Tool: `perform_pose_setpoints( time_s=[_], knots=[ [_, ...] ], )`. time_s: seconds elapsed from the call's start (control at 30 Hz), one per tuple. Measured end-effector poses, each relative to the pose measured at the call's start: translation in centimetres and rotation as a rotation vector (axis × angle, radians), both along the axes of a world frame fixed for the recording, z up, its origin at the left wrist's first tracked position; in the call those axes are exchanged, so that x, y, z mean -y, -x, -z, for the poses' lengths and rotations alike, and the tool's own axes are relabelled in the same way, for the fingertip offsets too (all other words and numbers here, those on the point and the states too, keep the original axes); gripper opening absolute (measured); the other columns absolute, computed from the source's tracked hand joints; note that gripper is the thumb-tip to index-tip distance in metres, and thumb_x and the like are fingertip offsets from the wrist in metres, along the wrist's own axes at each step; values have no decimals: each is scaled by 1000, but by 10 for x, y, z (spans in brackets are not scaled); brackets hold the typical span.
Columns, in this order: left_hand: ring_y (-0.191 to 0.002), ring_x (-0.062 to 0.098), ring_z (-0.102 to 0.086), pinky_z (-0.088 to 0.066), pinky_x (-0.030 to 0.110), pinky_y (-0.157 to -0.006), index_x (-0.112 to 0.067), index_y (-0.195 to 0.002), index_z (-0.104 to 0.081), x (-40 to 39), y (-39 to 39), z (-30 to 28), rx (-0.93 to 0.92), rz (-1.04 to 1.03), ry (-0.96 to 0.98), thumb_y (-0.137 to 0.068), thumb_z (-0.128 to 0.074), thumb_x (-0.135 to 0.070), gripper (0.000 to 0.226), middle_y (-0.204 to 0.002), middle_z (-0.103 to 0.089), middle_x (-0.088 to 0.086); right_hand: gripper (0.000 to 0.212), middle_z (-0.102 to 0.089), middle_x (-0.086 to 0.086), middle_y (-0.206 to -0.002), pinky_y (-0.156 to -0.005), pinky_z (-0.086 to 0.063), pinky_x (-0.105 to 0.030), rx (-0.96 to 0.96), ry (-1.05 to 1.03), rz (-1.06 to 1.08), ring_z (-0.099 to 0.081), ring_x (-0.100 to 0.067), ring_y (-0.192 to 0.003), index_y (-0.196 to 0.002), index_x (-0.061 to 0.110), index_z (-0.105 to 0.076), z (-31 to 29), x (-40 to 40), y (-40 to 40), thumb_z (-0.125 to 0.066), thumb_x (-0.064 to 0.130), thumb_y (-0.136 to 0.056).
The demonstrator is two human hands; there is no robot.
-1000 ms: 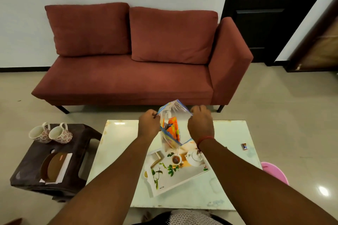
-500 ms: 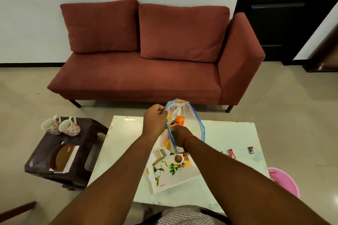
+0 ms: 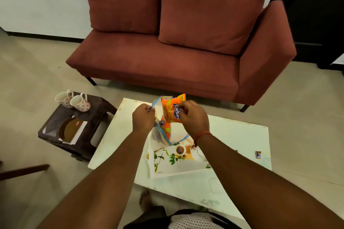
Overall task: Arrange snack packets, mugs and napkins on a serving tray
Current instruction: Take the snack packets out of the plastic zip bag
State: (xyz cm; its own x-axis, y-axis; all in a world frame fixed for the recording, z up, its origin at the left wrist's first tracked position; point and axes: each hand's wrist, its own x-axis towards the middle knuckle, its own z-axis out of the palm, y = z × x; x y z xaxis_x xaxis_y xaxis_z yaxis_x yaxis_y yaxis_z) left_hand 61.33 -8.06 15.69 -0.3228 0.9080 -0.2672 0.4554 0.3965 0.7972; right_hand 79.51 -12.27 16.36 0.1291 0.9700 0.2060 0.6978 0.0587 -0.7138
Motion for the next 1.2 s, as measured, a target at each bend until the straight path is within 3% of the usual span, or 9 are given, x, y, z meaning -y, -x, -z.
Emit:
perform_pose_setpoints(
  time_s=[0.2,0.4,0.57,0.8,0.87,0.97,1.07,1.13,1.2],
  knots=[
    [-92,35,-68,-60,52,-80,-9,-95,-64,15,30,34,-52,-143,56,-94,-62,-20,11,-97,-69,17,18,-66,14,-90,-68,-52,-15,-526,83,310,-64,-2,-86,-83,29,-67,29,20,-18,-58,14,-87],
    [-90,36,-69,-60,53,-77,-9,-93,-64,32,58,61,-94,-153,94,-93,-61,-18,9,-96,-70,17,16,-66,12,-91,-57,-43,-1,-708,201,656,-62,0,-86,-86,24,-68,79,46,-16,-58,13,-90],
    [-89,33,-69,-60,53,-76,-14,-91,-62,45,82,83,-124,-100,94,-96,-59,-20,8,-93,-69,11,16,-67,4,-97,-76,-52,-26,-761,354,912,-64,-17,-94,-88,23,-68,136,57,18,-57,11,-87],
    [-92,31,-69,-60,52,-79,-14,-97,-63,38,136,113,-108,-134,149,-96,-59,-20,7,-98,-69,11,20,-68,-3,-108,-69,-46,-22,-872,455,1205,-61,-21,-91,-86,25,-64,204,51,82,-50,9,-85],
    [-92,33,-69,-60,52,-80,-12,-100,-64,34,152,121,-98,-140,174,-96,-60,-19,9,-99,-70,14,21,-68,-6,-114,-60,-43,-17,-917,467,1224,-60,-21,-91,-91,23,-64,221,47,98,-51,7,-87],
    [-86,31,-69,-61,51,-75,-15,-97,-63,31,169,130,-52,-134,196,-95,-59,-16,4,-91,-69,15,24,-66,-11,-121,-68,-46,-23,-932,548,1229,-62,-27,-100,-100,18,-66,242,39,119,-53,1,-88],
    [-73,20,-67,-63,44,-68,-17,-94,-62,31,177,134,3,-119,191,-96,-60,-15,4,-80,-67,10,36,-60,-19,-128,-65,-51,-28,-1146,625,1194,-58,-31,-91,-118,5,-65,253,34,126,-51,-8,-88],
    [-71,18,-66,-62,41,-66,-17,-94,-63,29,179,136,15,-97,189,-96,-60,-15,4,-78,-66,7,41,-55,-19,-135,-60,-53,-26,-1173,725,1072,-58,-30,-92,-133,3,-57,256,33,127,-48,-3,-93],
    [-73,20,-67,-62,39,-65,-17,-95,-63,27,178,138,20,-74,194,-97,-60,-15,3,-78,-66,7,51,-43,-8,-150,-73,-54,-19,-1153,854,976,-57,-20,-115,-152,12,-30,258,34,126,-41,17,-103]
  ],
)
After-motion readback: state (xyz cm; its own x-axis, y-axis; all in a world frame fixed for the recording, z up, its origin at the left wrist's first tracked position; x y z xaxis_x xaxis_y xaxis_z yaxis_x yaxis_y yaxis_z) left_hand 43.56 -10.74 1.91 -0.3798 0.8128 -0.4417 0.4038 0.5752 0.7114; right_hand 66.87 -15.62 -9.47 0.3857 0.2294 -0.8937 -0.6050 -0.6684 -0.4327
